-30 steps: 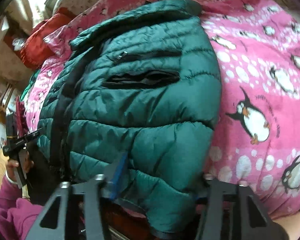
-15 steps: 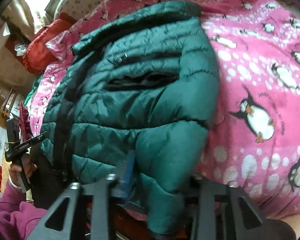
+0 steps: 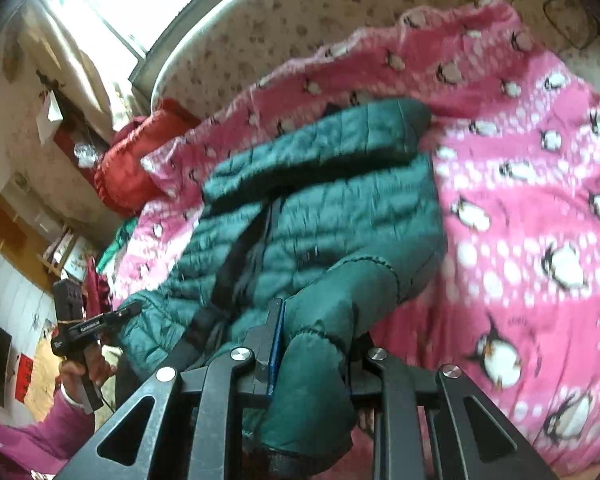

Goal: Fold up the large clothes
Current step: 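Grasp the jacket hem with both grippers and lift it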

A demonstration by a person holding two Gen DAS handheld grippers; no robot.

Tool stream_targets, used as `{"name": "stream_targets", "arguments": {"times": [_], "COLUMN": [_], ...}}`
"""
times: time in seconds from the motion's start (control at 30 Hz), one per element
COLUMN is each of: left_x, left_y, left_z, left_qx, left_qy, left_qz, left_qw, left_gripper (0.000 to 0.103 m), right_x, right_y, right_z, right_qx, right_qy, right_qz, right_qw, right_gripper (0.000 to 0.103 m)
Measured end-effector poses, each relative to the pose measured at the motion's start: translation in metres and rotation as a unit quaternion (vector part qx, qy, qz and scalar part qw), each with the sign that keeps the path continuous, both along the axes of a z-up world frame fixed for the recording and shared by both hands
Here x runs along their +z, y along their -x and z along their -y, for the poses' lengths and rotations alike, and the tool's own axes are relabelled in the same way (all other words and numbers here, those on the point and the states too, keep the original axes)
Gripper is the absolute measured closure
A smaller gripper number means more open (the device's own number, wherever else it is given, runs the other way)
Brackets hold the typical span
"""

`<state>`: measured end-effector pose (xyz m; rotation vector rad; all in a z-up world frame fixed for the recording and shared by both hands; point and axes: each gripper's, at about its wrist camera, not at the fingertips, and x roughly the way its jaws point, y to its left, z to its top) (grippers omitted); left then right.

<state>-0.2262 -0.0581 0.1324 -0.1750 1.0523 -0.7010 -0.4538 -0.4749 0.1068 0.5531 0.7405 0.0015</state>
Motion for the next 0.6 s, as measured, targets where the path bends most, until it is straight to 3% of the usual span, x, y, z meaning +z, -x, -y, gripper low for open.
{"name": "stream_targets", "arguments": {"times": [0.27, 0.6], "left_x": [0.027, 0.038], "left_y": [-0.024, -0.038], "left_z": [0.018, 0.036], "left_qx": [0.011, 0.025], "left_qy": [-0.006, -0.033], "left_qz": [0.043, 0.078], "left_qw": [0.999, 0.9961], "left_gripper": [0.089, 0.089], "right_x": [0.025, 0.03], "right_y": [-0.031, -0.058], "right_z": [0.025, 0.043], "right_qx": [-0.031, -0.042], "right_qy": [-0.008, 0.002], "right_qz": [0.04, 0.035], "right_qw": [0.999, 0.998], "right_gripper": [0.082, 0.082]}}
